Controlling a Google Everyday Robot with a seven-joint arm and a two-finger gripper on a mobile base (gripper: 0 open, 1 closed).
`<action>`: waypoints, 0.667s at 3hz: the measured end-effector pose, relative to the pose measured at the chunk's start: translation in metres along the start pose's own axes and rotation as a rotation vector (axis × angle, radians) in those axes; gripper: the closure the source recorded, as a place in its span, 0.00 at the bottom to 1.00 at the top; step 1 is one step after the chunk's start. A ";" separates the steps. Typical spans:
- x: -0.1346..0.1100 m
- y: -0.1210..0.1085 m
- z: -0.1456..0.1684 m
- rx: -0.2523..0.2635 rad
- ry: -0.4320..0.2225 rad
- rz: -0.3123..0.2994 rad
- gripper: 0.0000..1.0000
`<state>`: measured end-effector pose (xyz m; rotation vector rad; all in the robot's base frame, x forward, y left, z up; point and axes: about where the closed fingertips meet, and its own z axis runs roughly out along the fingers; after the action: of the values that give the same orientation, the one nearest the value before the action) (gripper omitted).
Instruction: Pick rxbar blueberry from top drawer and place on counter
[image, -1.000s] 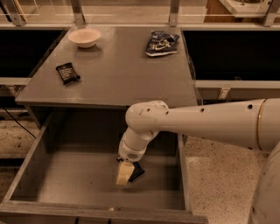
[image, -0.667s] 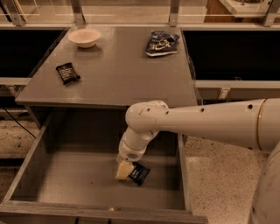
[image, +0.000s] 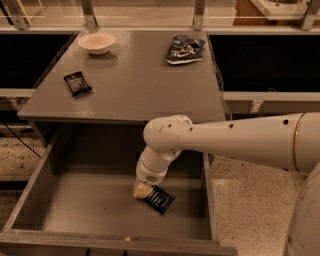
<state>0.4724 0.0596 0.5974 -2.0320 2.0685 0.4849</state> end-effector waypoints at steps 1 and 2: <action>0.000 0.000 0.000 0.000 0.000 0.000 1.00; 0.000 0.000 0.000 0.000 0.000 0.000 1.00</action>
Offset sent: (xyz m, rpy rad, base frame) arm 0.0000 0.0000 0.0000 0.0000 0.0000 0.0000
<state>0.4724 0.0597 0.5973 -2.0321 2.0685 0.4849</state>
